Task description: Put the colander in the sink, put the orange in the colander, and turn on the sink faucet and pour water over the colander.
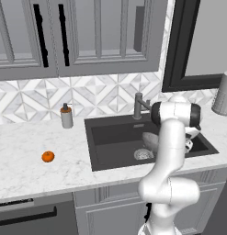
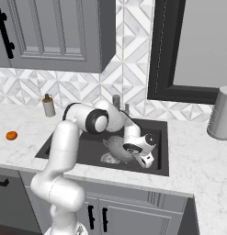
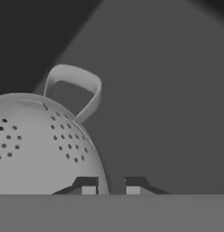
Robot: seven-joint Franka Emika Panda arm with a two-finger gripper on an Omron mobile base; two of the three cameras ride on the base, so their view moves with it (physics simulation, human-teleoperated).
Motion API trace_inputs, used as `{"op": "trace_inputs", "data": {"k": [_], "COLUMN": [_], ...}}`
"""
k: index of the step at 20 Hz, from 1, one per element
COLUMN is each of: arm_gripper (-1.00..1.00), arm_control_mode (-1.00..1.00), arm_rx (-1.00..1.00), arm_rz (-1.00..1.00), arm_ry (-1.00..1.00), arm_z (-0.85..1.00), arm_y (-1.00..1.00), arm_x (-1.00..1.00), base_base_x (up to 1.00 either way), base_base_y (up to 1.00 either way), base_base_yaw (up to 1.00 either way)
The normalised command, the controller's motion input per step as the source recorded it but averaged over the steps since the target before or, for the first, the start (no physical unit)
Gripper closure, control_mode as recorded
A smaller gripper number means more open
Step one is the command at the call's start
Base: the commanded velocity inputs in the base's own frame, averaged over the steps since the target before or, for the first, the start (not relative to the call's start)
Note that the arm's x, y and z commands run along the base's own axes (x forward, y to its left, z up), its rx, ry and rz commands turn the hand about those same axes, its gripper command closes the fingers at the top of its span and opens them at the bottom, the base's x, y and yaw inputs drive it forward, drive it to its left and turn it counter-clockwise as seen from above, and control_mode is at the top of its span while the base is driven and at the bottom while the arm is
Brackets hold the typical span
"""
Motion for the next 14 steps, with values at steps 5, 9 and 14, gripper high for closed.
{"op": "trace_inputs", "data": {"k": [5, 9, 14], "arm_gripper": [-1.00, -1.00, -1.00], "arm_control_mode": [-1.00, -1.00, -1.00], "arm_rx": [-0.03, -0.02, -0.02], "arm_rz": [0.00, 0.00, 0.03], "arm_ry": [-0.12, -0.06, -0.05], "arm_z": [0.19, 0.38, 0.87], "arm_y": [0.37, 0.16, 0.03], "arm_x": [0.00, 0.00, -0.07], "base_base_x": [0.00, 0.00, 0.00], "base_base_y": [0.00, 0.00, 0.00], "base_base_yaw": [0.00, 0.00, 0.00]}}
